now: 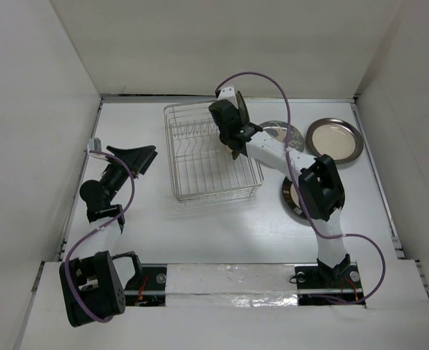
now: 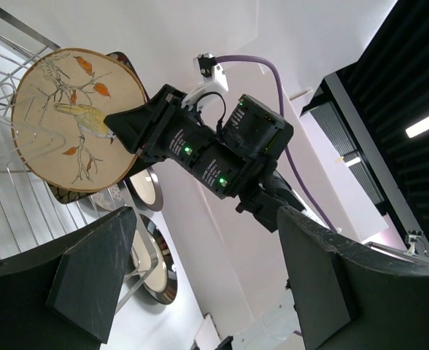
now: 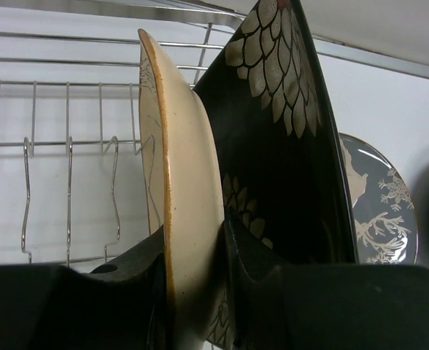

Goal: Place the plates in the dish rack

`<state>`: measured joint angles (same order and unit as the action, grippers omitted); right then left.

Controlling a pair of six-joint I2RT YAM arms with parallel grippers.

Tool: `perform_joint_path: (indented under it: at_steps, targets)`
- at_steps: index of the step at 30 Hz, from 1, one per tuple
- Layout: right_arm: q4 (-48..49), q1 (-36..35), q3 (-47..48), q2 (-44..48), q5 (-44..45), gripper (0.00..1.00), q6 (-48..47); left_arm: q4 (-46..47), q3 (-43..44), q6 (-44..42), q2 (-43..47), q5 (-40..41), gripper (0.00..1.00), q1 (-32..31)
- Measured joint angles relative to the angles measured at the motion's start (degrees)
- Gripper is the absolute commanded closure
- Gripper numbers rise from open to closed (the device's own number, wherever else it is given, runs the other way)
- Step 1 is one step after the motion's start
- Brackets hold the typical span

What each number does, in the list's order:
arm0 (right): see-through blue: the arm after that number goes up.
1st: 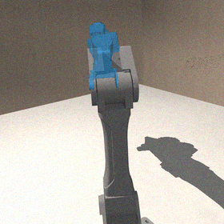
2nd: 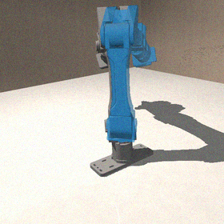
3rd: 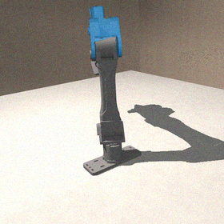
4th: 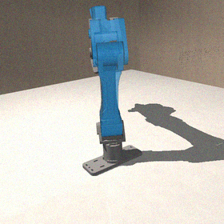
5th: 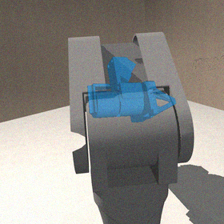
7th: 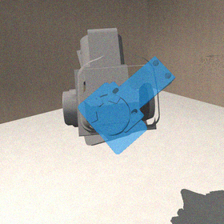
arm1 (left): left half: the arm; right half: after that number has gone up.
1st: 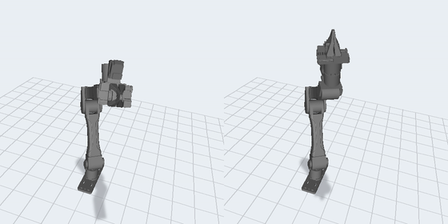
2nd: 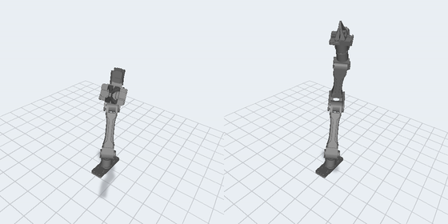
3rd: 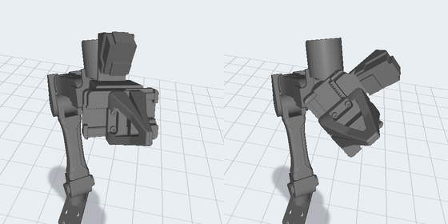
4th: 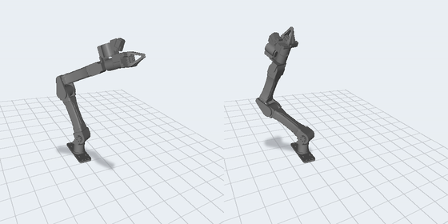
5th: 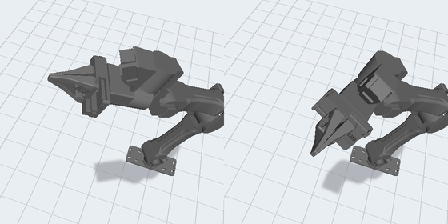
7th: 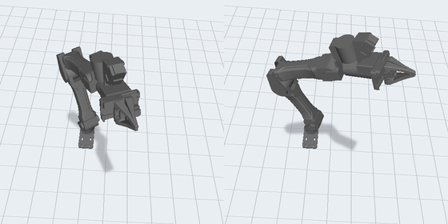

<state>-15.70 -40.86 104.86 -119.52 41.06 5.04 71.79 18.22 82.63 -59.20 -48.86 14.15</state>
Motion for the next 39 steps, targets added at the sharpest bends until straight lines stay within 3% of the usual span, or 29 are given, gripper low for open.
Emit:
perform_joint_path:
  at_steps: [5,9,14,23,26,29,32,33,36,39]
  targets:
    - [1.6,0.5,-1.0,0.0,-0.8,0.94,1.5,0.0,0.0,0.0,0.0,0.0,0.25,0.1]
    - [2.4,0.8,-1.6,0.0,-1.1,0.66,2.5,0.0,0.0,-0.1,0.0,0.0,0.25,0.1]
    - [3.6,0.7,-1.8,0.0,-2.0,0.46,3.6,0.0,0.0,-0.3,0.0,0.0,0.25,0.1]
    - [4.5,0.4,-2.4,1.0,-2.6,0.31,3.6,0.0,0.0,-1.2,0.2,0.1,0.26,0.1]
    - [4.6,-0.1,-2.6,3.3,-3.2,0.24,3.3,0.1,0.0,-1.5,0.2,0.2,0.31,0.1]
    - [5.4,-0.6,-3.8,7.9,-4.7,0.24,3.1,0.1,0.0,-1.8,0.2,0.2,0.43,0.1]
    - [7.3,-0.7,-8.2,15.7,-6.6,0.29,3.4,0.2,0.0,-2.2,0.5,0.2,0.62,0.1]
    - [8.6,-0.7,-10.4,18.9,-7.5,0.46,3.6,0.2,0.0,-2.5,0.6,0.2,0.75,0.1]
    - [12.8,-0.2,-17.9,29.0,-9.9,0.97,4.9,0.1,0.0,-3.3,0.9,-0.1,0.96,0.1]
    - [16.2,2.6,-27.6,40.0,-12.3,1.0,7.9,-1.1,0.2,-4.6,1.8,-0.5,1.0,0.1]
